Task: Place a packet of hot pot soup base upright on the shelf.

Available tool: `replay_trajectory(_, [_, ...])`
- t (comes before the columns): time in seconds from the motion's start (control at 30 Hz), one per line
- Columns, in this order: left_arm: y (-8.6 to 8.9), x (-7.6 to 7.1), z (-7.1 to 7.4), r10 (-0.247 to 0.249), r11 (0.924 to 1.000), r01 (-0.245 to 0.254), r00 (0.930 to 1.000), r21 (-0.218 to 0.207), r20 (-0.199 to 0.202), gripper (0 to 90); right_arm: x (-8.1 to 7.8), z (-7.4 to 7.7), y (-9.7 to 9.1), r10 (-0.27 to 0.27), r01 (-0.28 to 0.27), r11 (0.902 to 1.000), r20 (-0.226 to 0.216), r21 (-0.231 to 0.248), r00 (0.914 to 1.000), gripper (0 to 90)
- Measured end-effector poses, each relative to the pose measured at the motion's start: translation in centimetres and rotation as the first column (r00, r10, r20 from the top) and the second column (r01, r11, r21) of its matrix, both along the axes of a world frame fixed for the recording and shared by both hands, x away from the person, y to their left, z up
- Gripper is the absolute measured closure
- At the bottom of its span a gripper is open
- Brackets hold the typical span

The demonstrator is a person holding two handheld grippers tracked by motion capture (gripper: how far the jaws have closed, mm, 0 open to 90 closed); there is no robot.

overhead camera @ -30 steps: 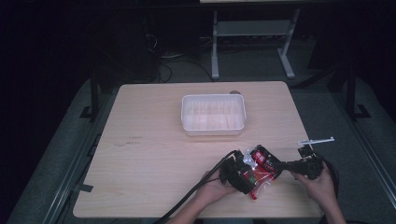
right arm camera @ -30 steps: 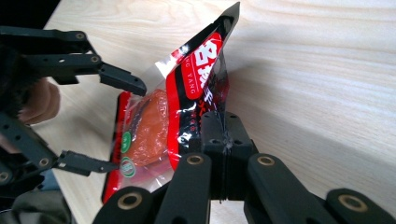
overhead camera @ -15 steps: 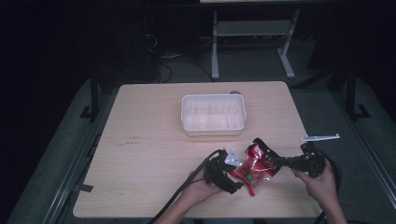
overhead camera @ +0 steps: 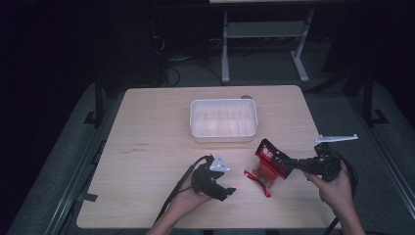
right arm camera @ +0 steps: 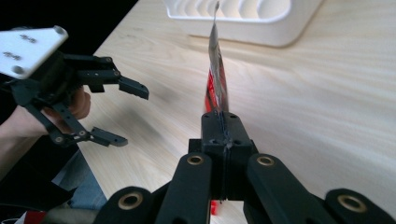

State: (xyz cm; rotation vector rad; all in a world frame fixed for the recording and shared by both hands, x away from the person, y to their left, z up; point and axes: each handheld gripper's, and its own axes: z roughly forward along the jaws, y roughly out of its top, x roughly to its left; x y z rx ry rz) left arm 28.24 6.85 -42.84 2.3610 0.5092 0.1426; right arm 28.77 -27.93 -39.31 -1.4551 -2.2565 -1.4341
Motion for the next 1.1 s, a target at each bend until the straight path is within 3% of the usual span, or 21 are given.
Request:
replay_trajectory(0.17, [1.8,-0.2,-0.1,0.022,0.9998,-0.022,0.9997,0.0,0.01,27.2,-0.4,1.7,0.6,0.011,-0.011,0.9999,0.032,0.008,0.9994,89.7])
replay_trajectory(0.47, [4.7,-0.3,0.0,0.055,0.9984,-0.056,0.9982,0.014,0.023,27.5,-0.2,4.1,0.9,-0.004,0.004,1.0,0.032,-0.003,0.9995,89.7])
replay_trajectory(1.1, [10.0,-1.2,-0.4,0.122,0.9925,-0.122,0.9924,-0.002,0.013,27.1,1.5,6.9,2.9,-0.029,0.031,0.9991,0.044,-0.03,0.9986,89.7])
